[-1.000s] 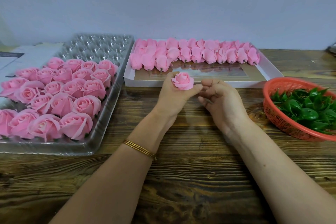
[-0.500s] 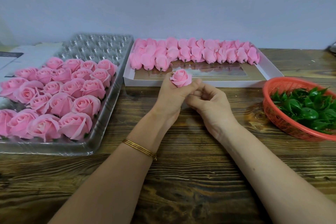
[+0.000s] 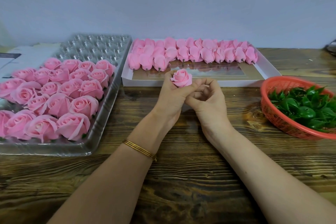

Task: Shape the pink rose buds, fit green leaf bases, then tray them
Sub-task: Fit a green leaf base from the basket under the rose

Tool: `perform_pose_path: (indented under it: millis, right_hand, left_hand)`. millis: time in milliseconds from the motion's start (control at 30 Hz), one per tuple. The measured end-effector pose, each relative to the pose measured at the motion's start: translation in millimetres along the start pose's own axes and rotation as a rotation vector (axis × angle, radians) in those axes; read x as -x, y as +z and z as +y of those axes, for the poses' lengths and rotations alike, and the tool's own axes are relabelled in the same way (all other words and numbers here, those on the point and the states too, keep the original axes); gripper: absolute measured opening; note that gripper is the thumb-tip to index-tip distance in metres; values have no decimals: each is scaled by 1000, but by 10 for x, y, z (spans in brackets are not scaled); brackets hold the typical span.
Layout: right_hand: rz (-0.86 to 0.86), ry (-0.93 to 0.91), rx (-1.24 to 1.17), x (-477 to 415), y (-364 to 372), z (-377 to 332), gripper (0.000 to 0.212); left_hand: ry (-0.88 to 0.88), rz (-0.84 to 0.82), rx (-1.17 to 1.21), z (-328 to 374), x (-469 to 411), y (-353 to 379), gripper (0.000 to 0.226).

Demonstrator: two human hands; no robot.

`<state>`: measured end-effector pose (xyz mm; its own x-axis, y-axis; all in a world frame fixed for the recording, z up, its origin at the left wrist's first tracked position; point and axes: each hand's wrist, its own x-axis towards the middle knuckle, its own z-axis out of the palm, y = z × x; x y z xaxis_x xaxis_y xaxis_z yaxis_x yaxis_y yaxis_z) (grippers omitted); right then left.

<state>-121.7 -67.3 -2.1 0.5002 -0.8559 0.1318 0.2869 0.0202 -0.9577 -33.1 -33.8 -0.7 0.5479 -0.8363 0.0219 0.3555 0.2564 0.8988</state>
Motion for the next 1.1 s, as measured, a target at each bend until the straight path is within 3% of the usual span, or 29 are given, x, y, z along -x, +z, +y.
perform_pose_path:
  millis: [700, 933, 1100]
  right_hand:
    - [-34, -20, -13, -5, -8, -30, 49]
    - [-39, -77, 132, -14, -33, -8, 29]
    - [-28, -87, 145, -38, -54, 9, 34]
  left_hand:
    - [-25, -68, 122, 9, 3, 25, 32]
    - [-59, -99, 109, -1, -6, 0, 30]
    - [-102, -164, 100, 33, -13, -8, 20]
